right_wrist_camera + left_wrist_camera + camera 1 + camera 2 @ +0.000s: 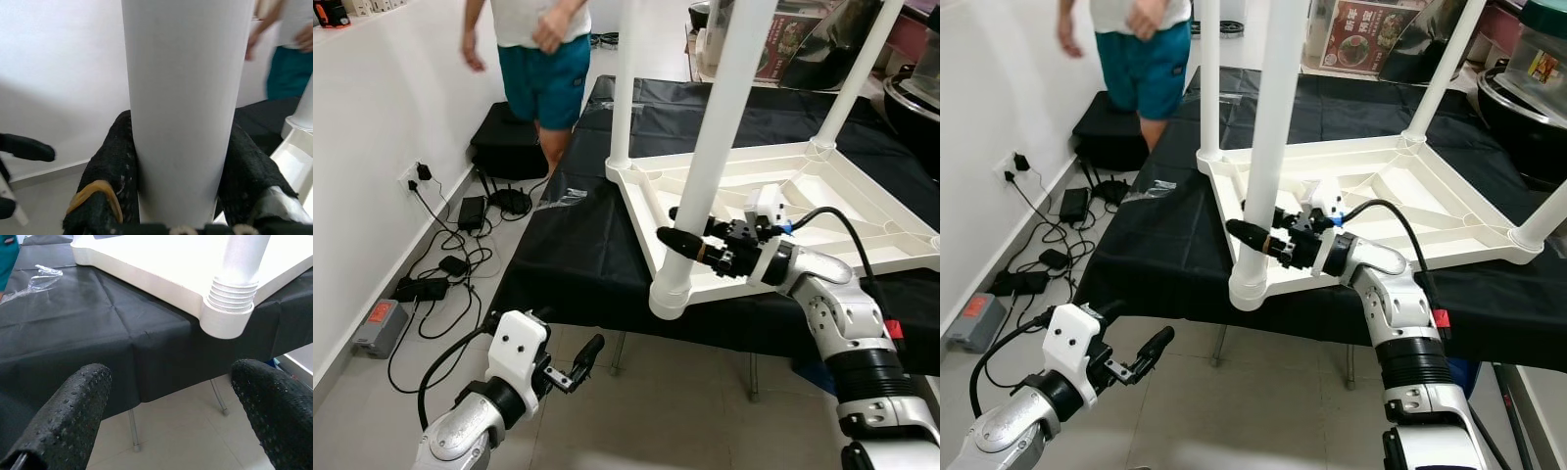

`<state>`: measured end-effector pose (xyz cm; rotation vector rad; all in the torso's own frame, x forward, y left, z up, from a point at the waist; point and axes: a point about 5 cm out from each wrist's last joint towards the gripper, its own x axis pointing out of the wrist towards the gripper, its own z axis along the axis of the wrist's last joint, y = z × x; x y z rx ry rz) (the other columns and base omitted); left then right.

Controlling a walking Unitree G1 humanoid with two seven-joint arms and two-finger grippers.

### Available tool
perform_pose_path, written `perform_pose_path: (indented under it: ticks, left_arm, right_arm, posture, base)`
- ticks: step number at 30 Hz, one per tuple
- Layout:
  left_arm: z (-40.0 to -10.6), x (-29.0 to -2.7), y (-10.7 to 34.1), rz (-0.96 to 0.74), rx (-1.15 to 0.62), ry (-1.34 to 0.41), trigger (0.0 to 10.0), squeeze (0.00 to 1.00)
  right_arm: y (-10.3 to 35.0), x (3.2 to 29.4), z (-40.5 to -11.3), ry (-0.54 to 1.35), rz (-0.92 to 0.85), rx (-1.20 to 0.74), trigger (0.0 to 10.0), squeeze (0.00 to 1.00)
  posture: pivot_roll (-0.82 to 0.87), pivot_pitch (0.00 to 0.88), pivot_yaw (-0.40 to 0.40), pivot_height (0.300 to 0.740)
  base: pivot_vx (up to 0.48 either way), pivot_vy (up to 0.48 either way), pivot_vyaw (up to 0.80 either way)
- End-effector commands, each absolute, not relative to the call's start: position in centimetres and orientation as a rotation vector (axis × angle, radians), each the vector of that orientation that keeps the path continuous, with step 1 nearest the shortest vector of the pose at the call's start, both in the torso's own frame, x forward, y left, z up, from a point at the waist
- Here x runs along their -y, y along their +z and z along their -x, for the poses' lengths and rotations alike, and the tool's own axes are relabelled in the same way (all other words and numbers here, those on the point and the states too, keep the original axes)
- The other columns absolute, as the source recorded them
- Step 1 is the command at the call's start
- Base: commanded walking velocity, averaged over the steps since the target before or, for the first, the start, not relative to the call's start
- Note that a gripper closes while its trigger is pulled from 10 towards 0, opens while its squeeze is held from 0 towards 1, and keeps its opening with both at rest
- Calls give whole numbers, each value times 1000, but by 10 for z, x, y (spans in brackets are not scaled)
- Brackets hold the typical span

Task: Building children table

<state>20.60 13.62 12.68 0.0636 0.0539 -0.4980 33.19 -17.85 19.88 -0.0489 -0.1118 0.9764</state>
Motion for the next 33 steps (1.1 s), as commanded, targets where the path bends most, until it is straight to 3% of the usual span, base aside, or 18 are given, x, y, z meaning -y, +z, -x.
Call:
perform_pose_path:
  ticks: [1,2,16,23,33]
  left_arm:
    - [-206,-137,124,-62,-73,-490,10000,0]
    - [-206,-136,124,-61,-70,-494,10000,0]
    - [-208,-132,127,-56,-58,-504,10000,0]
    - [-208,-131,126,-56,-60,-512,10000,0]
    - [-207,-130,125,-56,-61,-515,10000,0]
  right_arm:
    - [199,189,-334,911,71,107,0,0]
    - [196,195,-341,814,75,94,0,0]
    - [187,209,-356,543,60,65,0,0]
    - [178,228,-366,274,-8,33,0,0]
    - [171,240,-369,104,-24,12,0,0]
  posture:
    - [179,80,-41,740]
    - [176,80,-38,740]
    - [176,77,-41,740]
    - [170,70,-37,740]
    - [168,69,-35,740]
  base:
    - [0,0,0]
    - [0,0,0]
    - [0,0,0]
    - [0,0,0]
    - [0,0,0]
